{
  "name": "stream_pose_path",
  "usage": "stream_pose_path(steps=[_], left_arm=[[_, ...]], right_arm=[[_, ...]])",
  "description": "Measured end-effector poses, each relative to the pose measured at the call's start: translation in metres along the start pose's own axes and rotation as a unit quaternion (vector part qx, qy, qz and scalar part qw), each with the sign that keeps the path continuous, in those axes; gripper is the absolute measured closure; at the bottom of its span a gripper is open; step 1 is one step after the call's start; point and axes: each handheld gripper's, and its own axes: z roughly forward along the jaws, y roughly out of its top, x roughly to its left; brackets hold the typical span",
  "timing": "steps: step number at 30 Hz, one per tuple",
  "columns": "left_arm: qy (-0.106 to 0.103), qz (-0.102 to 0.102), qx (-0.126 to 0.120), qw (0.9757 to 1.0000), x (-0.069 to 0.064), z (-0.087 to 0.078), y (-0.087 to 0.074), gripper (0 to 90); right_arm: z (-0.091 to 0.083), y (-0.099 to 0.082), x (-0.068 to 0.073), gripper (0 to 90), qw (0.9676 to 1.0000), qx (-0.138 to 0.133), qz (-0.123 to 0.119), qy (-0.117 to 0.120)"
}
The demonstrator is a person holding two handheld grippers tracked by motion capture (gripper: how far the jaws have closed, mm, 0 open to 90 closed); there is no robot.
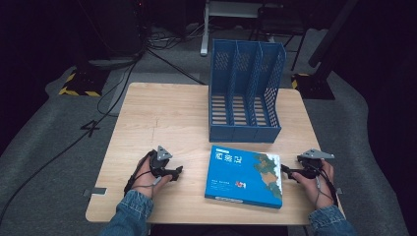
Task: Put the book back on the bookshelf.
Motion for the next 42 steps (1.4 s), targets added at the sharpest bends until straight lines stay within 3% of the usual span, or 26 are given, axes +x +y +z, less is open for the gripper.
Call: stream_pose_path(steps=[2, 6, 9, 15, 16, 18, 23, 26, 30, 34, 37, 39, 42], left_arm=[[-0.004, -0.010, -0.001, 0.9999, 0.000, -0.003, 0.004, 33.9], [-0.017, -0.024, -0.032, 0.9991, -0.004, -0.010, 0.015, 33.9], [-0.019, -0.008, -0.037, 0.9991, -0.008, -0.013, 0.024, 33.9], [-0.068, -0.009, -0.048, 0.9965, -0.026, -0.016, 0.047, 33.5], [-0.068, -0.009, -0.048, 0.9965, -0.026, -0.016, 0.047, 33.6], [-0.084, 0.002, -0.044, 0.9955, -0.034, -0.015, 0.054, 33.7], [-0.111, 0.022, -0.042, 0.9927, -0.050, -0.006, 0.064, 33.2], [-0.115, 0.033, -0.037, 0.9922, -0.057, 0.000, 0.066, 31.9], [-0.147, 0.020, -0.032, 0.9885, -0.070, 0.015, 0.068, 31.3], [-0.150, 0.023, -0.020, 0.9882, -0.076, 0.024, 0.066, 29.8], [-0.151, 0.031, 0.007, 0.9880, -0.079, 0.030, 0.063, 29.8], [-0.156, 0.021, 0.007, 0.9874, -0.079, 0.033, 0.062, 27.4], [-0.174, 0.008, 0.004, 0.9846, -0.077, 0.036, 0.061, 27.6]], right_arm=[[0.000, 0.000, 0.000, 19.7, 1.0000, 0.000, 0.002, -0.001], [-0.003, 0.001, 0.000, 31.1, 1.0000, -0.001, -0.001, 0.001], [-0.008, 0.001, 0.000, 31.8, 1.0000, 0.000, 0.006, 0.005], [-0.028, 0.003, 0.008, 35.9, 0.9990, -0.022, 0.027, 0.030], [-0.028, 0.003, 0.008, 35.9, 0.9990, -0.022, 0.027, 0.030], [-0.035, 0.005, 0.015, 36.9, 0.9981, -0.024, 0.031, 0.047], [-0.043, 0.010, 0.030, 36.6, 0.9979, -0.033, 0.008, 0.055], [-0.049, 0.014, 0.041, 36.2, 0.9975, -0.032, -0.002, 0.063], [-0.054, 0.015, 0.053, 32.9, 0.9967, -0.018, -0.007, 0.079], [-0.053, 0.013, 0.059, 30.3, 0.9957, 0.001, -0.001, 0.093], [-0.050, 0.012, 0.063, 28.3, 0.9949, 0.014, 0.000, 0.100], [-0.049, 0.010, 0.066, 28.3, 0.9945, 0.022, 0.000, 0.102], [-0.044, 0.008, 0.067, 26.8, 0.9944, 0.031, 0.007, 0.100]])
